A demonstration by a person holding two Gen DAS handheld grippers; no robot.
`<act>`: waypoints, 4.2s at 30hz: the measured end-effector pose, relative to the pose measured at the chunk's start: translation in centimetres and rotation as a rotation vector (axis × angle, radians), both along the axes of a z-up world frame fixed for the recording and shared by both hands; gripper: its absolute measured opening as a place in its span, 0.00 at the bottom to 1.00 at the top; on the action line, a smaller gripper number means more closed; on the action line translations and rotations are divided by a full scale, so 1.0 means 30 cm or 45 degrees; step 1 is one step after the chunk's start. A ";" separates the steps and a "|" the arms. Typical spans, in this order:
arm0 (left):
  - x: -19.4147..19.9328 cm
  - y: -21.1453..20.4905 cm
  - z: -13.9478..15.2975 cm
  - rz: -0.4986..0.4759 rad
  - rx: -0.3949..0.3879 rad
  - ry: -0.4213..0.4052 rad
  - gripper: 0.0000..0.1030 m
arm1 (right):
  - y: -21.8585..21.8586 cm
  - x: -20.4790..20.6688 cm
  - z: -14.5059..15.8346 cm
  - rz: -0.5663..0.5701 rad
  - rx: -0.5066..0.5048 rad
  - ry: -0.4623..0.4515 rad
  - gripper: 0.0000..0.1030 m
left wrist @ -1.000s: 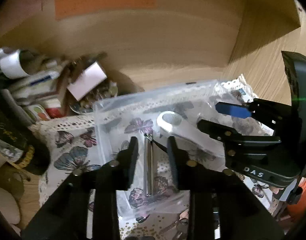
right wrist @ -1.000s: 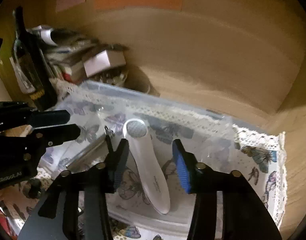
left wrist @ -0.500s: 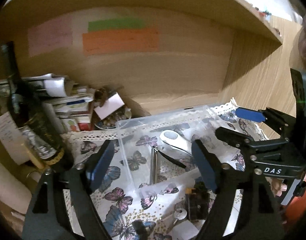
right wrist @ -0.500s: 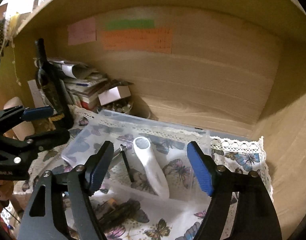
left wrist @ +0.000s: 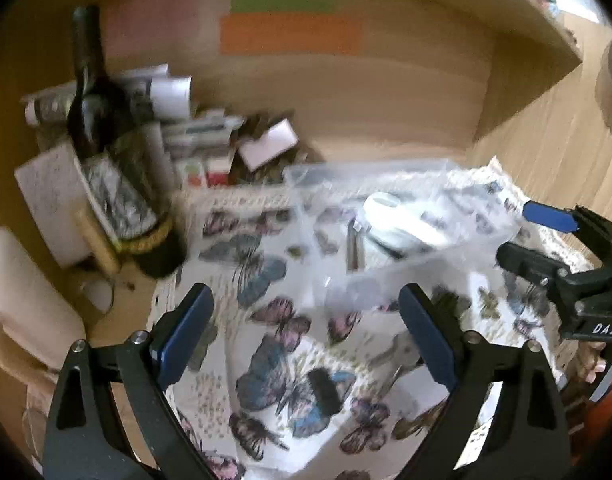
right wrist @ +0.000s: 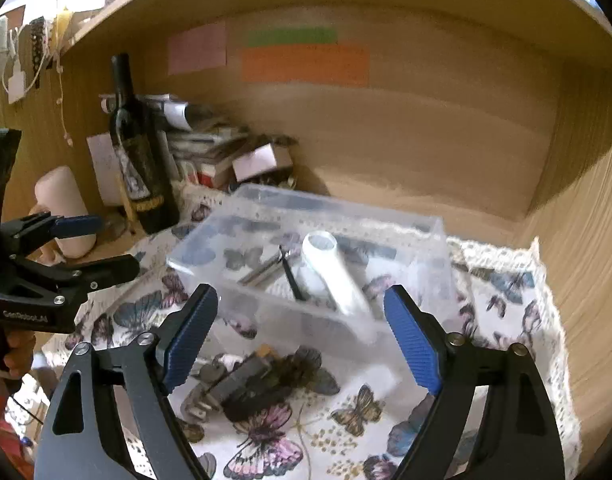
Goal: Organize rigid objects
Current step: 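Grasp the dark round grinder with the right tool while the left tool grasps a small black item, then lift both items into the clear box and open both tools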
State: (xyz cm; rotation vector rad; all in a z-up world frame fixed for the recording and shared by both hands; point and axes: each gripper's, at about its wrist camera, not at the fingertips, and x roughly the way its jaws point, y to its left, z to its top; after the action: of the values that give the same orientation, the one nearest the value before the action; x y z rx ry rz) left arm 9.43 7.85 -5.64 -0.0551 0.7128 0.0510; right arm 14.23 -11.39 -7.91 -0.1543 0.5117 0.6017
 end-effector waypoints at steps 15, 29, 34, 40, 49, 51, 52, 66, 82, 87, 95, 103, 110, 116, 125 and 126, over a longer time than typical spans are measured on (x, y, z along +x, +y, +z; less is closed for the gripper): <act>-0.011 0.015 -0.249 0.003 0.013 0.277 0.84 | -0.012 0.098 -0.205 -0.037 -0.099 0.260 0.80; -0.011 -0.065 -0.282 -0.123 0.046 0.324 0.66 | 0.055 0.132 -0.264 0.046 -0.176 0.342 0.41; -0.010 -0.063 -0.286 -0.124 0.029 0.316 0.57 | 0.059 0.151 -0.278 0.042 -0.148 0.392 0.30; -0.004 -0.050 -0.284 -0.112 0.023 0.289 0.32 | 0.063 0.129 -0.267 0.047 -0.151 0.362 0.27; -0.024 -0.040 -0.262 -0.094 0.027 0.260 0.32 | 0.021 0.108 -0.228 0.033 -0.105 0.303 0.26; -0.031 -0.033 -0.243 -0.086 0.024 0.241 0.31 | 0.004 0.100 -0.213 0.026 -0.089 0.288 0.26; -0.033 -0.029 -0.228 -0.085 0.018 0.228 0.24 | -0.002 0.096 -0.205 0.021 -0.084 0.280 0.26; -0.018 -0.056 -0.074 -0.112 0.019 0.069 0.24 | -0.071 0.052 -0.074 -0.024 0.026 0.132 0.26; 0.167 -0.127 0.081 -0.149 0.026 -0.103 0.25 | -0.148 0.142 0.065 -0.158 0.106 0.010 0.26; 0.242 -0.146 0.055 -0.171 0.012 -0.059 0.25 | -0.132 0.195 0.034 -0.179 0.069 0.037 0.26; 0.350 -0.175 -0.040 -0.214 0.002 0.075 0.24 | -0.089 0.283 -0.051 -0.189 -0.041 0.112 0.26; 0.416 -0.197 -0.101 -0.257 -0.016 0.181 0.25 | -0.078 0.323 -0.092 -0.177 -0.064 0.170 0.26; 0.424 -0.217 -0.109 -0.271 -0.002 0.206 0.25 | -0.054 0.325 -0.102 -0.157 -0.093 0.184 0.27; 0.396 -0.236 -0.072 -0.278 0.032 0.171 0.28 | -0.067 0.303 -0.073 -0.143 -0.063 0.172 0.31; 0.289 -0.238 0.021 -0.269 0.063 0.044 0.52 | -0.089 0.225 -0.005 -0.125 -0.005 0.111 0.39; 0.273 -0.239 0.030 -0.269 0.070 0.028 0.55 | -0.093 0.212 0.003 -0.122 0.003 0.102 0.40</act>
State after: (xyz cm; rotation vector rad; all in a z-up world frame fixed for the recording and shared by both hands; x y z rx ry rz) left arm 17.62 0.68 -4.73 0.0737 0.7355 -0.1311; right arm 20.58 -14.16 -7.81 -0.1030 0.5928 0.5163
